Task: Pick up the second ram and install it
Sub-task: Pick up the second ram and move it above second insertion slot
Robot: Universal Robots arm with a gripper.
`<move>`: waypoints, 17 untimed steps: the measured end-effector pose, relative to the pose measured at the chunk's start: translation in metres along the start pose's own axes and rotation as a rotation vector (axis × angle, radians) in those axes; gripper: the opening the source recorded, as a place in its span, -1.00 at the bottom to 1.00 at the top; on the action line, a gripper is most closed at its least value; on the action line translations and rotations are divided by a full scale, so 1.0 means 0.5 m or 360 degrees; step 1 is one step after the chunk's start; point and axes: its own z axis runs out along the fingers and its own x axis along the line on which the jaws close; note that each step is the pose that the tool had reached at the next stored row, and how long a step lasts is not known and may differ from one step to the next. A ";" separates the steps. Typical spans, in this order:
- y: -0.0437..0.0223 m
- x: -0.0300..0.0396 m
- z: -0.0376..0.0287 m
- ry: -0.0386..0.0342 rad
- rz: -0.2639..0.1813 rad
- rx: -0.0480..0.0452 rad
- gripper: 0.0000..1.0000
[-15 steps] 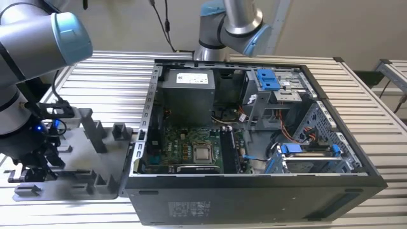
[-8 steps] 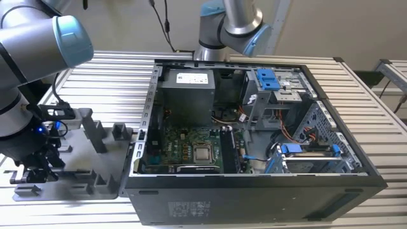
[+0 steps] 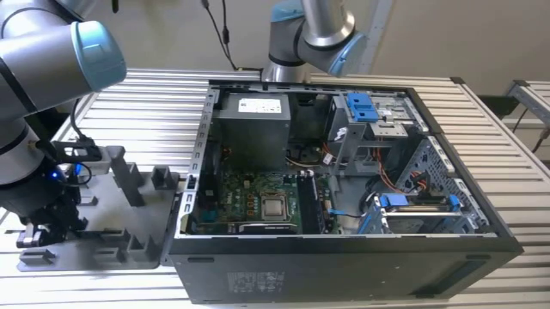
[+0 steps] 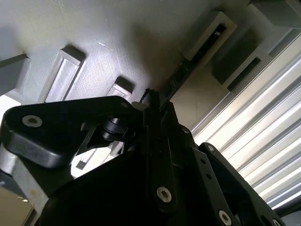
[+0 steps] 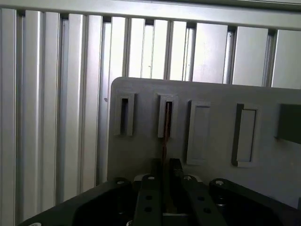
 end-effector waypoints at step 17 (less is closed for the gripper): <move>0.000 0.000 0.000 0.0000 -0.0003 0.0000 -0.73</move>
